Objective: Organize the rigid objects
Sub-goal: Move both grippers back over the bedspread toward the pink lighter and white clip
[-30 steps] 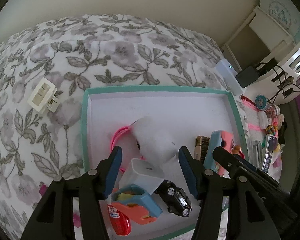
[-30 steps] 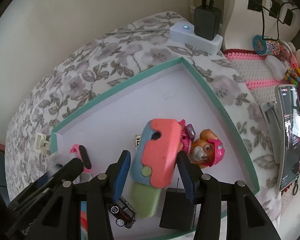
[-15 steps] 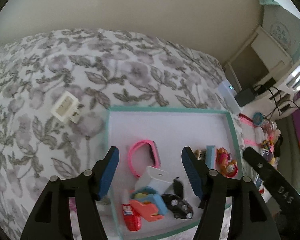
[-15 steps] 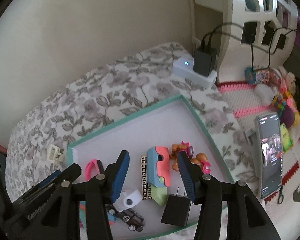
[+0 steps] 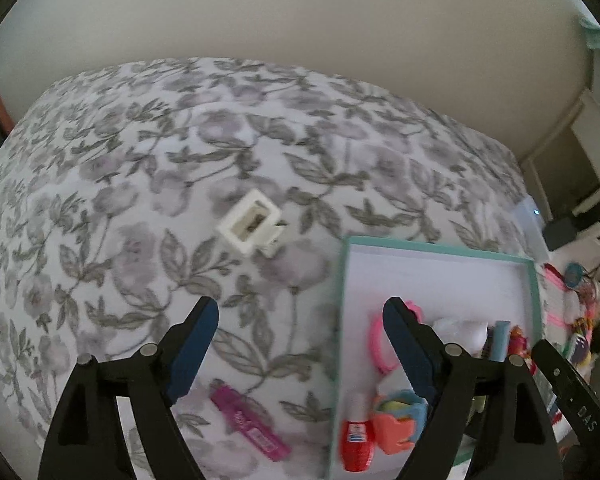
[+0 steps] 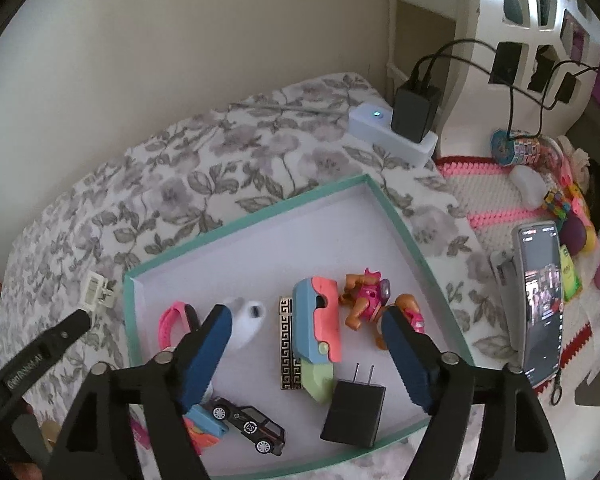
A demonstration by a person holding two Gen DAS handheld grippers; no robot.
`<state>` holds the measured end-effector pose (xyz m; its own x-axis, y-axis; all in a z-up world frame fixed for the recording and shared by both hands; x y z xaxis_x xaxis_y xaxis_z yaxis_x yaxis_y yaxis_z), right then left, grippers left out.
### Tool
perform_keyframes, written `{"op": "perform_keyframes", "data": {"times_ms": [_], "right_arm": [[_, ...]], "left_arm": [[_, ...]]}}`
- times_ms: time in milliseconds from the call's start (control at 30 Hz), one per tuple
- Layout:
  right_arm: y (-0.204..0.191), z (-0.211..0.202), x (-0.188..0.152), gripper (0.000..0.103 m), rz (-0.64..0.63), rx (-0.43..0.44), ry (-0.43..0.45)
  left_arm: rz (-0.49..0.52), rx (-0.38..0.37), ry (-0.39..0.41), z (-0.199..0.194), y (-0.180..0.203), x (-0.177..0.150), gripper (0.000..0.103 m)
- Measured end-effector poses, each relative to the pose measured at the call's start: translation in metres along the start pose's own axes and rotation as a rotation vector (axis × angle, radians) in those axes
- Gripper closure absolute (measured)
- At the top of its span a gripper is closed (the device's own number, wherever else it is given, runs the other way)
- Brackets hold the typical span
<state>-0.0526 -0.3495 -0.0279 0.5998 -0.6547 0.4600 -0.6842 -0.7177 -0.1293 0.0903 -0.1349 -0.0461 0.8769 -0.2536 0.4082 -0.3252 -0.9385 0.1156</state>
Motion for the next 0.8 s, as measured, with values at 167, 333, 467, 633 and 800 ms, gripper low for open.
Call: {"op": "perform_keyframes", "data": {"times_ms": [167, 333, 467, 633, 800], "right_arm": [[0.0, 0.008, -0.003, 0.001, 0.001, -0.001, -0.015], [-0.004, 0.013, -0.006, 0.0, -0.017, -0.008, -0.028], [-0.006, 0.016, -0.007, 0.0, -0.028, -0.016, -0.037], [-0.013, 0.022, -0.011, 0.0, -0.042, -0.015, -0.057], [-0.027, 0.021, -0.014, 0.0, -0.077, -0.015, -0.057]], "left_arm": [[0.003, 0.049, 0.006, 0.003, -0.009, 0.0, 0.014], [0.01, 0.095, 0.009, 0.008, -0.017, 0.0, 0.013], [0.015, 0.086, -0.022, 0.017, -0.023, -0.003, 0.003], [0.018, 0.092, -0.046, 0.02, -0.031, -0.007, 0.003], [-0.007, 0.088, -0.028, 0.011, -0.045, -0.003, 0.003]]}}
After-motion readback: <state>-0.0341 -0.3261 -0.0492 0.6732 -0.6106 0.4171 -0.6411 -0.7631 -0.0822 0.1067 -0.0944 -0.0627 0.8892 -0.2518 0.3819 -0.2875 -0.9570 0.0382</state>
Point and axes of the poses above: each gripper's, at about its wrist camera, not at the fingertips, and z roughly the way its jaws point, y to its right, x to its top, the point moved 5 cm from there along z, roughly the way its jaws point, and after that the axes turned 2 degrees about x, right-handed, at the moved point
